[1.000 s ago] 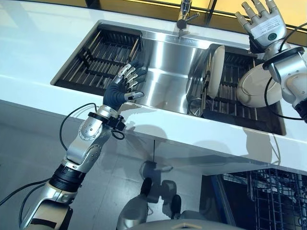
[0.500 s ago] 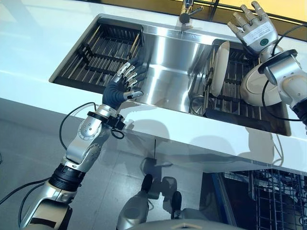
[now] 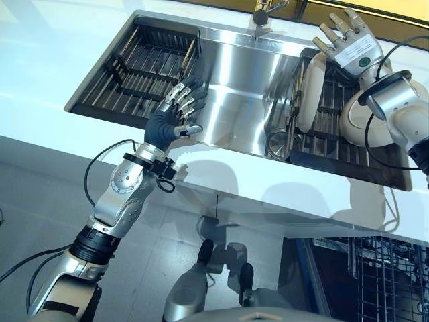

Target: Take plates into dishwasher

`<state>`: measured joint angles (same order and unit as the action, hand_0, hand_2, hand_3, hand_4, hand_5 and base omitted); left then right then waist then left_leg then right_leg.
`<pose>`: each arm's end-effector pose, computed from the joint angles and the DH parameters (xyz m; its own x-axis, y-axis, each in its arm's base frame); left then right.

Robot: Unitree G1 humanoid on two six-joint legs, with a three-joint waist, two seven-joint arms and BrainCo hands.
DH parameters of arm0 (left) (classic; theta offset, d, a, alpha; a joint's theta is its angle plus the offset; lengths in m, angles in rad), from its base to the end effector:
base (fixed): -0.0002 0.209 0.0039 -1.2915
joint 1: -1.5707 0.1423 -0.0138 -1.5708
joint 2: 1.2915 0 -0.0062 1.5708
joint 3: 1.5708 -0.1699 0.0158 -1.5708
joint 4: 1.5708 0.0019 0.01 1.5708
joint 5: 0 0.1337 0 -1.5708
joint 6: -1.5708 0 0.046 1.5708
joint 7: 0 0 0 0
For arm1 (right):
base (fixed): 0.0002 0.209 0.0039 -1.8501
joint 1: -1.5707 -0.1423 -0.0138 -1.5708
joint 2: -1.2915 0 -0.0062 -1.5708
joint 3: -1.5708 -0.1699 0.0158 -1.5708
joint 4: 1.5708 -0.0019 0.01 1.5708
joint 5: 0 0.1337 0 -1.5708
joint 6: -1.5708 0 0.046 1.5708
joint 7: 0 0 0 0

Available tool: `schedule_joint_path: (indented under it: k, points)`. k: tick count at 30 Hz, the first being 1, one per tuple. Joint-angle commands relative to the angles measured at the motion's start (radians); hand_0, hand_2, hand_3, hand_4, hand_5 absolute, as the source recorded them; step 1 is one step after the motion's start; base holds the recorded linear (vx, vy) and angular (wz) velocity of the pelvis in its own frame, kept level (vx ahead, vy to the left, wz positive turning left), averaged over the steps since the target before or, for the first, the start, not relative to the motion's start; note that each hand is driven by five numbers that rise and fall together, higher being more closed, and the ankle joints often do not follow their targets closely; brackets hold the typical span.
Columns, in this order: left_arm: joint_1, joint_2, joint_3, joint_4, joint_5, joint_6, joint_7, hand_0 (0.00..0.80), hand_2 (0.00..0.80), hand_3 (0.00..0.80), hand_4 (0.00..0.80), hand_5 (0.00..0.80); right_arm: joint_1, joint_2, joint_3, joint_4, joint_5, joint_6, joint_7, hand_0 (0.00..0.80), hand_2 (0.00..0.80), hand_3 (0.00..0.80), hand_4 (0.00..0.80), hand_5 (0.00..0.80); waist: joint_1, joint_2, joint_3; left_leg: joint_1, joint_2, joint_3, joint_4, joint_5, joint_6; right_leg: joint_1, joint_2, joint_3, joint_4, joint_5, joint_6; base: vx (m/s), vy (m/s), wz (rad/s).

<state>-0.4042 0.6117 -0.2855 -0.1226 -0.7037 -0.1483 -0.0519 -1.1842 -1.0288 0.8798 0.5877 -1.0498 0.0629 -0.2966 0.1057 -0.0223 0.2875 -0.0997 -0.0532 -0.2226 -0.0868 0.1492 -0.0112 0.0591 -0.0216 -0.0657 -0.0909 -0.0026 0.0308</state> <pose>0.2446 0.1693 0.1699 0.7926 -0.4286 0.4338 0.4568 0.8885 0.0431 0.3170 -0.2436 0.2639 0.8777 0.3058 0.3689 0.4728 -0.6778 -0.5631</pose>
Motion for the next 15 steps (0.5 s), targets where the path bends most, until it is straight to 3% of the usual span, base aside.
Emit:
schedule_joint_path:
  k: [1,15]
  points:
    - [-0.064,0.028,0.005,0.001,-0.041,-0.081,-0.015,0.000,0.000,0.000,0.000,0.000,-0.154,-0.025,0.082,-0.048,-0.030,0.008,-0.034,0.000,0.000,0.000,0.000,0.000,0.006,-0.017,-0.019,0.063,-0.015,0.046,0.000,-0.132,0.045,-0.076,0.018,0.016,0.004,0.039,0.011,0.000,0.000,0.00]
    - [-0.061,0.035,0.006,0.000,-0.046,-0.089,-0.016,0.000,0.000,0.000,0.000,0.000,-0.154,-0.027,0.062,-0.117,-0.045,-0.024,-0.056,0.000,0.000,0.000,0.000,0.000,0.005,-0.017,-0.016,0.061,-0.018,0.045,0.000,-0.130,0.044,-0.078,0.018,0.008,0.004,0.042,0.010,0.000,0.000,0.00]
